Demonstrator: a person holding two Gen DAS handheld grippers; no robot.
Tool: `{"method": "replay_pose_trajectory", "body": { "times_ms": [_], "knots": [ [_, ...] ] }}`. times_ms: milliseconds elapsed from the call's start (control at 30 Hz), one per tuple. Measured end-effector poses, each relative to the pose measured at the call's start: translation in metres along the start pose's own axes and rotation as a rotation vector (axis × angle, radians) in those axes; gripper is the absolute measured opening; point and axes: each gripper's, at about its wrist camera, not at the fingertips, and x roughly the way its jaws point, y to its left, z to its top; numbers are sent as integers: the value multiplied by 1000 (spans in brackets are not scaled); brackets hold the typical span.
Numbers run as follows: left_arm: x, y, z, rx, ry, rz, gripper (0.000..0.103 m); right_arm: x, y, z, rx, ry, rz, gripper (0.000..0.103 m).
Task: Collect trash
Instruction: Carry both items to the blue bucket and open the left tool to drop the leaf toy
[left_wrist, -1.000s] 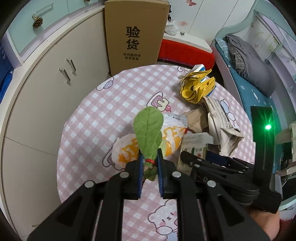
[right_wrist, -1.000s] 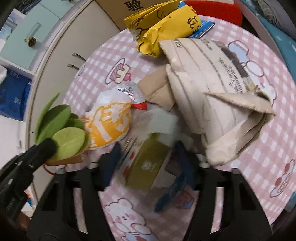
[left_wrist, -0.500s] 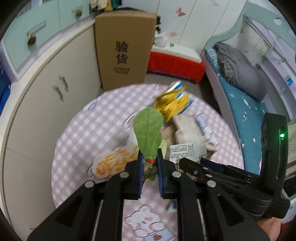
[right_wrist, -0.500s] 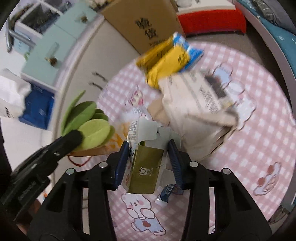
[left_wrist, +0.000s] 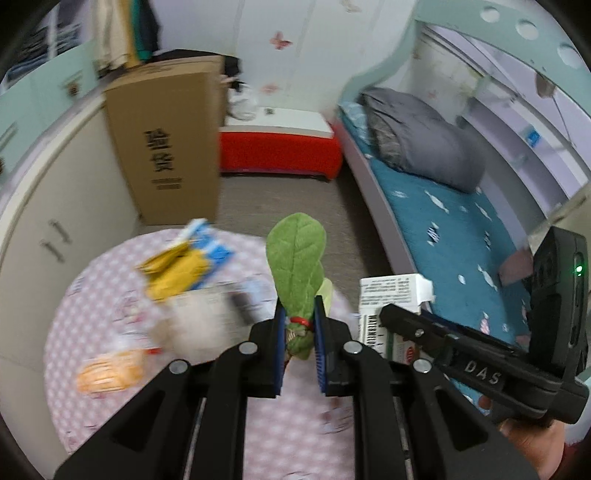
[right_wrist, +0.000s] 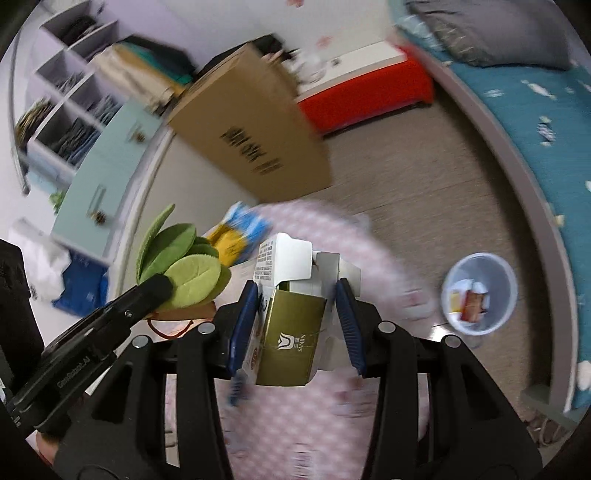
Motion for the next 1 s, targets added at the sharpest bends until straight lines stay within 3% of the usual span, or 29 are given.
{"method": "replay_pose_trajectory", "body": {
  "times_ms": [367,733,833,900,1000],
  "knots": [
    [95,-162,13,118,126,-91,13,-74,-159,31,118,-73,-156,43],
    [150,-247,10,227,232,-120,15,-106,-242,41,208,-103,-216,43],
    [159,-257,12,232,253,-129,21,-110,-254,41,223,-108,-220,43],
    [166,-262,13,226,276,-130,49,-110,-260,43,230,-107,-225,43],
    [170,-264,15,221,275,-108,59,-109,-263,41,240,-103,-228,43]
  ]
}}
